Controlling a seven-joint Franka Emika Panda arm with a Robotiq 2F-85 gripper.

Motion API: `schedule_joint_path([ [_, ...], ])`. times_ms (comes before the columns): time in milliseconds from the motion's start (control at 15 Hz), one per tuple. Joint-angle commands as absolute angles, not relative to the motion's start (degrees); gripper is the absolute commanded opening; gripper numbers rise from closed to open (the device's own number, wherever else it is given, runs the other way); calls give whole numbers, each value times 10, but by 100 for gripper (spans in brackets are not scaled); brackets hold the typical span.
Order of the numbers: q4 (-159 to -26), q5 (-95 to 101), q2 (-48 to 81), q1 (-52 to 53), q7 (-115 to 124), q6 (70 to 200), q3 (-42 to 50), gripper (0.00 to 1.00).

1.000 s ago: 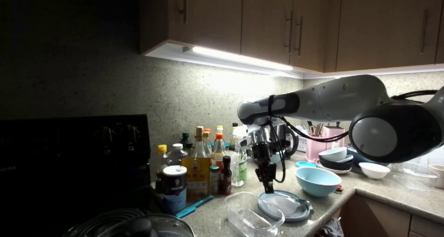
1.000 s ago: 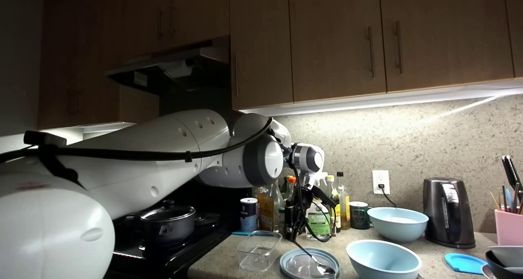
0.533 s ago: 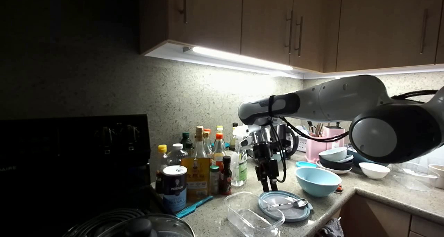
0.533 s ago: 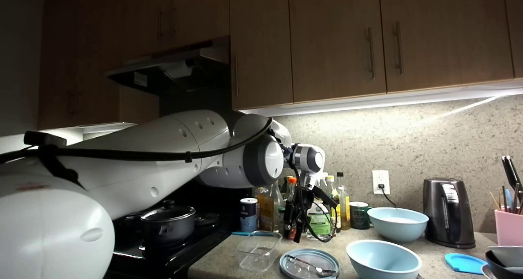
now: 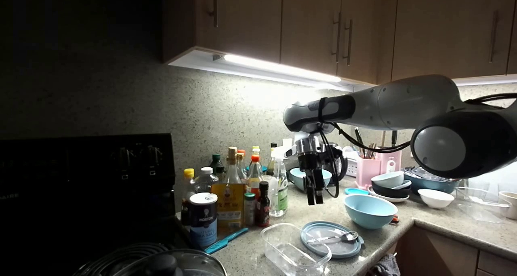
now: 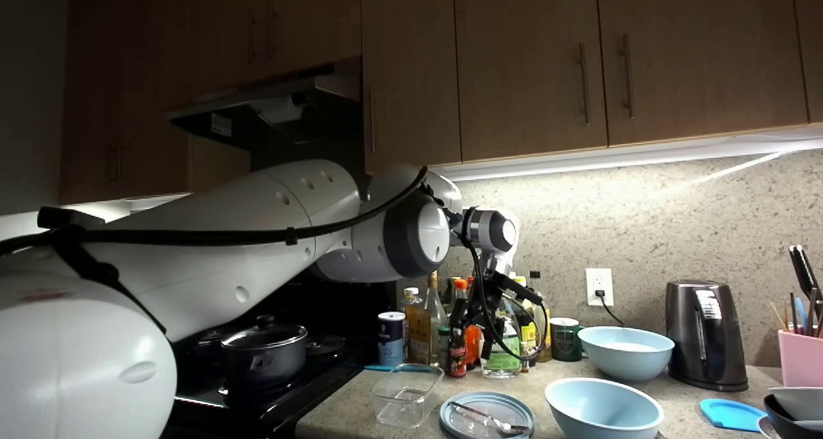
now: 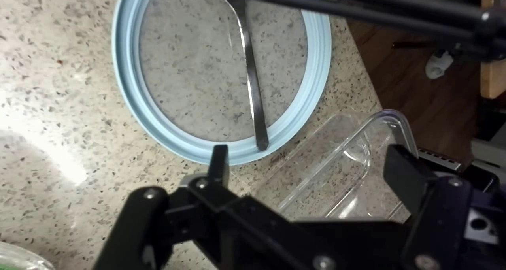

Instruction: Take the spoon out of the bowl

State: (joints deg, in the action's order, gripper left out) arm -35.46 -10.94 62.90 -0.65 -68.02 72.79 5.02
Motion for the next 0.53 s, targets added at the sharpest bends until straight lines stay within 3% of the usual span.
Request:
schedule_joint_path([
  [0,-355,-110,627,-8,-678,728,50,100],
  [467,-357,-110,627,-8,-675,728,50,100],
])
